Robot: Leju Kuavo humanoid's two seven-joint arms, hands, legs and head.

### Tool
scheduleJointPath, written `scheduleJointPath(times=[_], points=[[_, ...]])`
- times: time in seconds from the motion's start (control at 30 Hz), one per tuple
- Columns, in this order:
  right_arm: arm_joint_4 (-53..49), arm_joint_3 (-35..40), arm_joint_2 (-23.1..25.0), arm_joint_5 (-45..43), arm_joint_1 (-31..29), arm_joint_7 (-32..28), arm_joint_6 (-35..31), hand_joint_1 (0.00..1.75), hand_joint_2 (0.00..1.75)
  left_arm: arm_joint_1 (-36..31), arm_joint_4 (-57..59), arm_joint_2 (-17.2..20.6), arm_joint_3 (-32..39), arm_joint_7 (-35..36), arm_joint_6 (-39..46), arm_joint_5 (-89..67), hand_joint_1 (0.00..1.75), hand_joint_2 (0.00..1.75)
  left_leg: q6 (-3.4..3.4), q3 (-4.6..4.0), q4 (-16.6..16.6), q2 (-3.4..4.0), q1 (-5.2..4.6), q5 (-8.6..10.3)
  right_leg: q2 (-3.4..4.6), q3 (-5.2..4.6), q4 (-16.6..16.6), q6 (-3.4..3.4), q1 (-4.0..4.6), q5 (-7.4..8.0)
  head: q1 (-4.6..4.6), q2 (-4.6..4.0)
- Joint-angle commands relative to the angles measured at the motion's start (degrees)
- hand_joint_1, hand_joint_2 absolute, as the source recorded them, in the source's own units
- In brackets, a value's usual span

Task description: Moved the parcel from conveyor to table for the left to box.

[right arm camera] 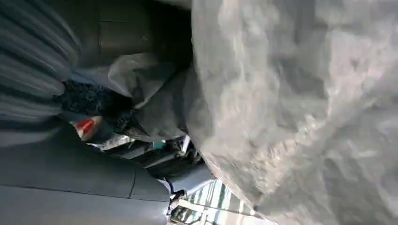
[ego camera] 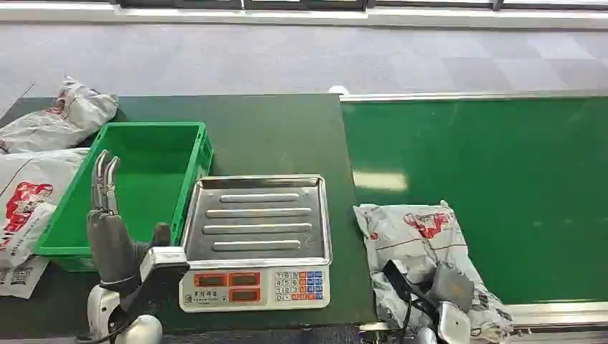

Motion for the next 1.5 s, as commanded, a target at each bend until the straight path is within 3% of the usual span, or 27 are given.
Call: scheduleJointPath(times=[0.03,0.17,0.3,0.5,0.63,0.7,0.83,1.03,1.23,1.3,1.37,1.5], points=[[-23.7,6.1,-0.8,2.0,6.1,1.9,3.0,1.75,1.75,0.1,2.8,-0.5,0.2,-1.0,-0.4,1.0,0.0,0.0,-0.03,-0.37,0.0,0.04,-0.07,0.04,-0.08,-0.42,0.1,0.0,-0.08,0.0,0.0,0.0],[-24.8,6.7,-1.0,2.3,6.4,2.0,3.2,1.75,1.75,0.1,2.9,-0.5,0.3,-1.1,-0.5,1.2,0.0,0.0,-0.06,-0.83,-0.1,0.11,-0.12,0.11,-0.05,-0.9,0.1,0.0,-0.15,0.05,0.0,0.0],[-32.0,12.8,-4.1,2.6,4.4,3.2,1.4,1.75,1.75,-0.4,3.5,-1.0,0.7,-2.4,-0.7,2.3,0.0,0.0,-0.06,-1.3,0.0,0.15,-0.11,0.09,-0.01,-1.08,0.2,0.01,-0.13,0.03,0.0,0.0],[-35.8,23.2,-6.0,2.1,-6.6,0.5,0.9,1.75,1.75,0.0,4.4,-0.7,0.2,-3.6,0.5,3.9,0.0,0.0,-0.08,-1.43,0.0,0.54,-0.13,0.08,0.34,-1.34,0.4,0.0,-0.19,0.09,0.02,0.0],[-32.3,35.0,-6.3,-1.6,-15.2,-0.1,2.3,1.75,1.75,-0.6,4.0,-1.6,0.5,-3.8,-0.1,4.6,0.0,0.0,-0.17,-1.45,0.1,0.88,-0.15,0.1,0.62,-1.48,0.6,-0.03,-0.23,0.15,0.02,0.0],[-31.0,37.6,-6.0,-2.3,-17.0,-0.5,2.1,1.75,1.75,-0.9,3.9,-1.9,0.6,-3.6,-0.3,4.5,0.0,0.0,-0.25,-1.53,0.0,0.99,-0.18,0.22,0.72,-1.67,0.6,-0.07,-0.27,0.25,0.0,0.0],[-28.3,43.6,-4.4,-4.0,-21.2,-1.5,2.4,1.75,1.75,-1.0,4.2,-1.8,0.5,-4.1,0.0,5.1,0.0,0.0,-0.35,-1.04,0.0,0.5,-0.15,0.33,0.37,-1.56,0.6,-0.11,-0.21,0.16,0.0,0.0],[-27.5,49.1,-3.5,-7.3,-24.9,-2.4,4.2,1.75,1.75,-1.4,4.8,-1.2,-0.3,-5.0,0.3,6.6,0.0,0.0,-0.39,-1.17,0.0,0.33,-0.14,0.4,0.26,-1.68,0.7,-0.14,-0.2,0.18,0.0,0.0],[-24.0,54.5,-1.0,-15.4,-27.7,-5.6,7.0,1.75,1.75,-3.3,6.2,-1.4,-0.6,-4.8,0.3,7.0,0.0,0.0,-0.49,-1.29,0.0,0.34,-0.14,0.54,0.17,-1.78,0.7,-0.17,-0.22,0.25,0.0,0.0],[-21.0,56.1,0.0,-23.7,-28.0,-8.1,9.9,1.75,1.75,-3.5,5.8,-1.5,-0.3,-4.4,0.4,7.2,0.0,0.0,-0.54,-1.23,0.0,0.19,-0.12,0.53,0.12,-1.73,0.7,-0.23,-0.2,0.22,0.0,0.0],[-19.7,56.6,0.0,-24.4,-28.4,-8.2,9.4,1.75,1.75,-3.6,5.8,-1.5,-0.2,-4.2,0.3,7.1,0.0,0.0,-0.56,-1.21,0.0,0.24,-0.12,0.54,0.18,-1.73,0.8,-0.22,-0.19,0.24,0.0,0.0],[-11.1,55.6,1.8,-36.1,-29.2,-12.3,12.3,1.75,1.75,-3.3,5.7,-1.7,0.4,-3.9,0.3,6.8,0.0,0.0,-0.56,-1.24,-0.1,0.23,-0.11,0.59,0.12,-1.75,0.7,-0.22,-0.19,0.28,0.0,0.0]])
